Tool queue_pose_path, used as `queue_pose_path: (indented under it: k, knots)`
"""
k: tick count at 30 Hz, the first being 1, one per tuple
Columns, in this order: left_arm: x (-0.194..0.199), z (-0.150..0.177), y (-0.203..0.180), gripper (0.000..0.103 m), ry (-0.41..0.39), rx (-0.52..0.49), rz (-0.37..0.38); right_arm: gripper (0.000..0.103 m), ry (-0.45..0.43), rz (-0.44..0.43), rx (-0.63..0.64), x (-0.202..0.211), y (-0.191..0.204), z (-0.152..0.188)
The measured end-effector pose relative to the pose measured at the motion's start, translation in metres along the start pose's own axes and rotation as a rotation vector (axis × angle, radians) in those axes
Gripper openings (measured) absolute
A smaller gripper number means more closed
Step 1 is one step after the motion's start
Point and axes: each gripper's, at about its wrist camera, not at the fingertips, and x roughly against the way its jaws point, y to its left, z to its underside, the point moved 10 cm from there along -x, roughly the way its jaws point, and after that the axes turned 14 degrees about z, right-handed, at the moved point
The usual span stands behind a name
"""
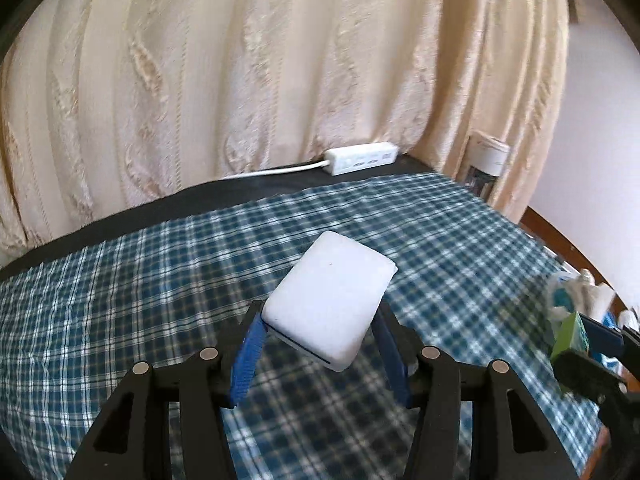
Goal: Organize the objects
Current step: 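Carry the green block into the bowl and open the right tool while the left carries the white box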
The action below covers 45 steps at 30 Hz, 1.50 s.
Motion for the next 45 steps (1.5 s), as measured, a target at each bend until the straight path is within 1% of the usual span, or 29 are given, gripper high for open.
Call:
queue_pose_path:
  k: [3, 6, 9, 13, 18, 21, 28, 31, 35, 42, 45]
  knots:
    - [0.004, 0.002, -0.018, 0.057, -0.005, -0.030, 0.025, 0.062, -0.010, 0.028, -0.036, 0.011, -0.022, 0.003]
    - [0.002, 0.007, -0.038, 0.057, 0.010, -0.048, 0.070, 0.062, -0.021, 0.068, -0.068, 0.023, -0.047, 0.007]
    - [0.002, 0.014, -0.056, 0.056, 0.020, -0.077, 0.096, 0.062, -0.025, 0.113, -0.108, 0.035, -0.076, 0.014]
    - [0.002, 0.021, -0.077, 0.057, 0.032, -0.111, 0.123, 0.062, -0.020, 0.177, -0.169, 0.046, -0.118, 0.025]
    - [-0.002, 0.032, -0.096, 0.057, 0.060, -0.125, 0.159, 0.062, 0.001, 0.233, -0.235, 0.054, -0.166, 0.042]
    - [-0.003, 0.036, -0.107, 0.057, 0.065, -0.149, 0.160, 0.062, 0.018, 0.274, -0.253, 0.056, -0.194, 0.053]
    - [-0.003, 0.047, -0.132, 0.057, 0.097, -0.162, 0.189, 0.062, 0.046, 0.328, -0.246, 0.050, -0.240, 0.072]
    - [0.000, 0.050, -0.143, 0.057, 0.097, -0.170, 0.198, 0.062, 0.060, 0.332, -0.250, 0.044, -0.253, 0.077]
    - [0.001, 0.051, -0.159, 0.057, 0.098, -0.169, 0.220, 0.062, 0.068, 0.333, -0.233, 0.038, -0.255, 0.082]
    - [-0.006, 0.061, -0.196, 0.057, 0.131, -0.193, 0.263, 0.063, 0.070, 0.296, -0.225, 0.029, -0.257, 0.087]
    - [-0.010, 0.062, -0.212, 0.057, 0.138, -0.203, 0.278, 0.067, 0.063, 0.280, -0.226, 0.030, -0.258, 0.088]
